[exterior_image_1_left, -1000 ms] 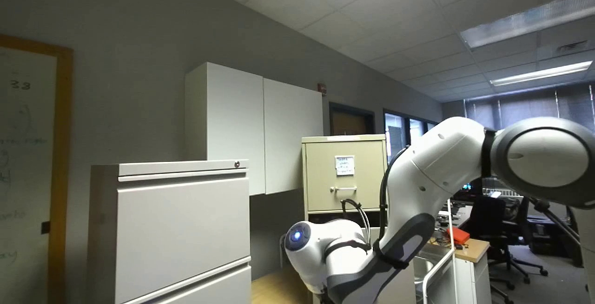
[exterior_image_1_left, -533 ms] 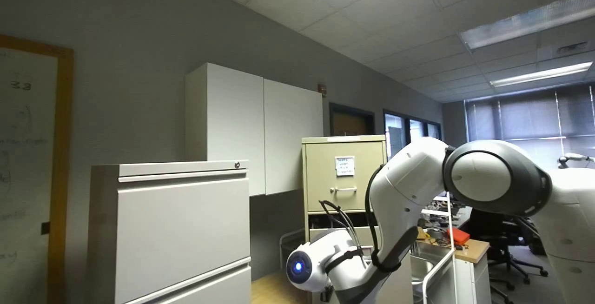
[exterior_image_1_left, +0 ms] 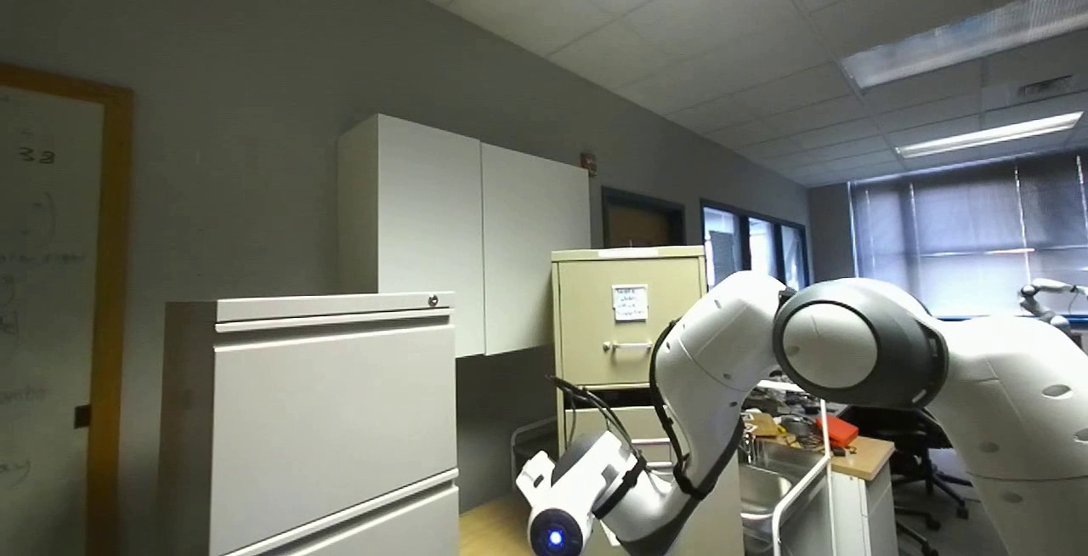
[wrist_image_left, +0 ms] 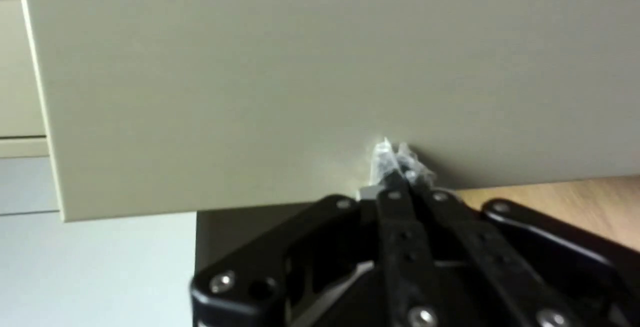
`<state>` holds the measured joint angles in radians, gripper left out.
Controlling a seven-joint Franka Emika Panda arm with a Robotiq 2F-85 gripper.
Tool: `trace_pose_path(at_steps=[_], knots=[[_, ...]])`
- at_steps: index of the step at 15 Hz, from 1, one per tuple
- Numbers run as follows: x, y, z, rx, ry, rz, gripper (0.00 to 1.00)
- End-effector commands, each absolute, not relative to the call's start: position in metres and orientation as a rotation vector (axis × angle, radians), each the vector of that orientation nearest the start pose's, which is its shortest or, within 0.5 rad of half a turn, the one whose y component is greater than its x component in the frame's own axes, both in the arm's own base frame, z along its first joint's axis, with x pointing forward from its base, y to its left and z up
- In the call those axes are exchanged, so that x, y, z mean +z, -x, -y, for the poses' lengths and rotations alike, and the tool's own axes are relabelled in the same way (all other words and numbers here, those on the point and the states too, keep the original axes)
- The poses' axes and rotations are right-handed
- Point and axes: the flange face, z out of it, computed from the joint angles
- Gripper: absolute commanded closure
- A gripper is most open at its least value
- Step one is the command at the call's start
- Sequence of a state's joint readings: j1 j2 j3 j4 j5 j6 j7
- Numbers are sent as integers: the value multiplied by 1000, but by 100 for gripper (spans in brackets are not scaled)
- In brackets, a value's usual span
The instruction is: Close the bottom drawer of the file cabinet
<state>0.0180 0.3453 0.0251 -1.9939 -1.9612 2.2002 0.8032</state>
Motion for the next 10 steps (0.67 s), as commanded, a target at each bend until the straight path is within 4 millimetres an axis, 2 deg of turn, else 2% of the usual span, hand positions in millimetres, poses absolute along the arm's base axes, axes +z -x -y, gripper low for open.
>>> trace_pose_path(at_steps=[1, 6, 10], knots=[[323, -648, 13, 617, -1489, -644, 100], [321, -647, 10, 659, -1384, -452, 100], [302, -643, 6, 609, -1556, -276, 100]])
